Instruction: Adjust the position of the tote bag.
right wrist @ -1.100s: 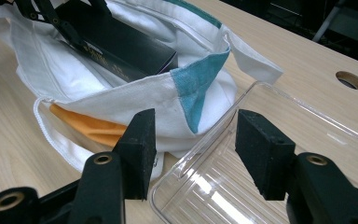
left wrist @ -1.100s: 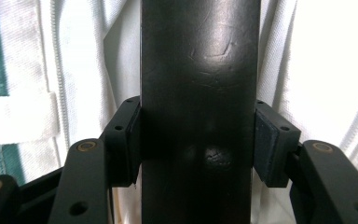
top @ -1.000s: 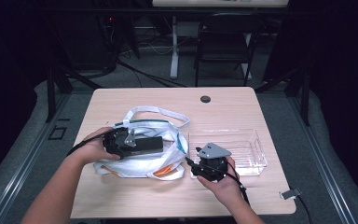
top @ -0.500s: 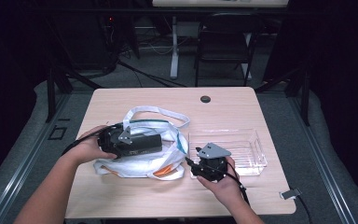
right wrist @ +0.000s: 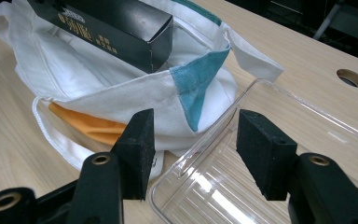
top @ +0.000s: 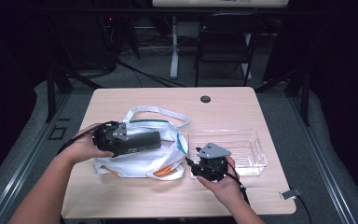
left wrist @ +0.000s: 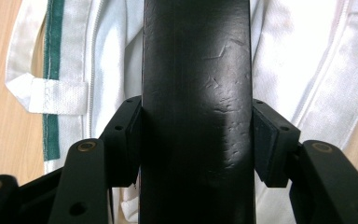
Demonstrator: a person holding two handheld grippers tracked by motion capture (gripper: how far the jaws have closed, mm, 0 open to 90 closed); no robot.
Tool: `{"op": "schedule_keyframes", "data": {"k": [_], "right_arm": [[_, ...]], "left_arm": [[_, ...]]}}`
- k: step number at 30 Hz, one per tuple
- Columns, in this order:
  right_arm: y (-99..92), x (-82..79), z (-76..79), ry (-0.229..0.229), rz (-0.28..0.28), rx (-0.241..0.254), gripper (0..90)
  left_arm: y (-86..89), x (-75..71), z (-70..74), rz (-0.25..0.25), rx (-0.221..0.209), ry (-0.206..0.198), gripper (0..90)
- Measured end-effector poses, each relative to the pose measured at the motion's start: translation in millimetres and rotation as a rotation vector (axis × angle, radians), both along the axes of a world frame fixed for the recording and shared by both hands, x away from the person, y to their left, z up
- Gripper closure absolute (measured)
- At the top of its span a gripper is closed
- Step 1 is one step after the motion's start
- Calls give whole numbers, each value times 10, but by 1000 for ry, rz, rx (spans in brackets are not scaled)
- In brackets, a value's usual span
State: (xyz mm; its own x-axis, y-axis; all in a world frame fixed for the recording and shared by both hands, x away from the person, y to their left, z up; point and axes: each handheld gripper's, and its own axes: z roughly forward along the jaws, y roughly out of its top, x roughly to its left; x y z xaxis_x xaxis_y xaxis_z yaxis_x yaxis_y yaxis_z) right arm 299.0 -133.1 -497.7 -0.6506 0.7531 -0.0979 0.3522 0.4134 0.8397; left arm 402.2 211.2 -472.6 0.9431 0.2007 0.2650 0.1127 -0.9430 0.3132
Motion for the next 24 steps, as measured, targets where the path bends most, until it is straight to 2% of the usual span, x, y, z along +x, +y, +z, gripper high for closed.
{"op": "schedule_keyframes", "data": {"k": [11,15,21,24], "right_arm": [[11,5,-5,-18,20,-12,442],[5,7,1,-6,22,-6,438],[-29,32,19,38,68,18,460],[-36,55,16,55,69,21,441]], "left_arm": [[53,-37,78,10,-48,8,439],[66,-56,116,13,-59,9,439],[71,-87,154,13,-74,10,439],[73,-96,179,12,-83,6,439]]}}
